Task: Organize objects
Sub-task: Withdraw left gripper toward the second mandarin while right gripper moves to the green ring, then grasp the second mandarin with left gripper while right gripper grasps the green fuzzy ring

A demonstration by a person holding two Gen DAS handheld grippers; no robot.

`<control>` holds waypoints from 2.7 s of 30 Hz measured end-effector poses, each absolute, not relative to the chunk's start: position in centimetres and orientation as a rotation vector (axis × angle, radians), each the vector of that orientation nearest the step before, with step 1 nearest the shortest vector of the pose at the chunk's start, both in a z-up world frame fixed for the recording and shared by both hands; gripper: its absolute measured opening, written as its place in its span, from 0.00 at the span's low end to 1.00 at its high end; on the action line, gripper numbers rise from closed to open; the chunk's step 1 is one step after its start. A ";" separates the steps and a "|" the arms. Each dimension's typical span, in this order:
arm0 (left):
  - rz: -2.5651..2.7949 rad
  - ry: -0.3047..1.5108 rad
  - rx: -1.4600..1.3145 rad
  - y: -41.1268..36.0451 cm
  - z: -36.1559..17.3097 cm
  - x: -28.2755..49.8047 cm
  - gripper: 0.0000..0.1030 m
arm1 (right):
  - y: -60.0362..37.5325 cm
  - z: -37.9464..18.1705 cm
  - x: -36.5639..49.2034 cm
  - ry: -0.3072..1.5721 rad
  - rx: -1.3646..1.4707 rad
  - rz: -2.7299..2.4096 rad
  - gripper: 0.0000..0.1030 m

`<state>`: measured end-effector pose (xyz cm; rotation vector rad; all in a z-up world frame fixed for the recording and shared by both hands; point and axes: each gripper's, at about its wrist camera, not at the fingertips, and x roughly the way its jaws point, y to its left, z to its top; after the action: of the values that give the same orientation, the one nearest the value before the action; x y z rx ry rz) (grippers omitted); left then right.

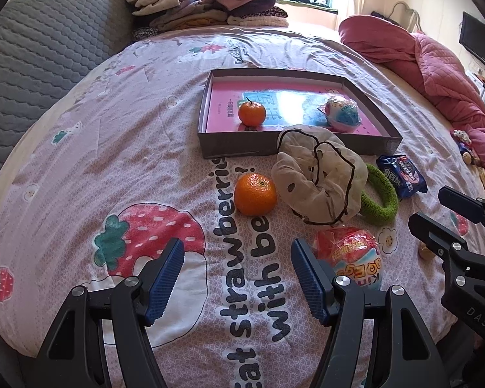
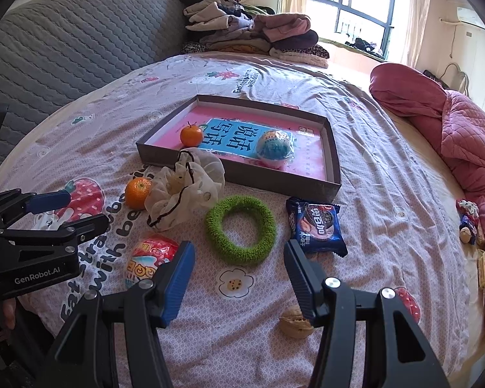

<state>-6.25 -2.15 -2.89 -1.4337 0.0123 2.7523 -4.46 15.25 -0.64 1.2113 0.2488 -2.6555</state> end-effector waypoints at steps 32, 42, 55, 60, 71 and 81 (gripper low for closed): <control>2.696 -0.034 -1.506 -2.6 -5.4 -8.1 0.68 | 15.3 -3.4 -6.0 0.259 1.290 -2.620 0.55; 2.684 -0.026 -1.515 -2.5 -6.2 -9.2 0.68 | 15.0 -4.1 -7.1 0.281 1.301 -2.607 0.55; 2.678 -0.021 -1.526 -2.5 -6.8 -11.0 0.68 | 14.4 -5.3 -8.6 0.323 1.317 -2.573 0.55; 2.687 0.005 -1.531 -2.3 -7.1 -11.9 0.68 | 14.3 -5.5 -8.9 0.343 1.309 -2.572 0.55; 2.684 0.001 -1.516 -2.0 -7.4 -13.6 0.68 | 13.8 -5.6 -9.8 0.405 1.279 -2.550 0.55; 2.675 -0.039 -1.518 -2.0 -7.8 -14.9 0.68 | 13.0 -6.3 -11.6 0.409 1.315 -2.456 0.38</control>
<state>-14.87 -2.01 -7.81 -1.5180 -0.0389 2.6749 -11.56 12.96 -6.26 1.3146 0.4086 -2.4560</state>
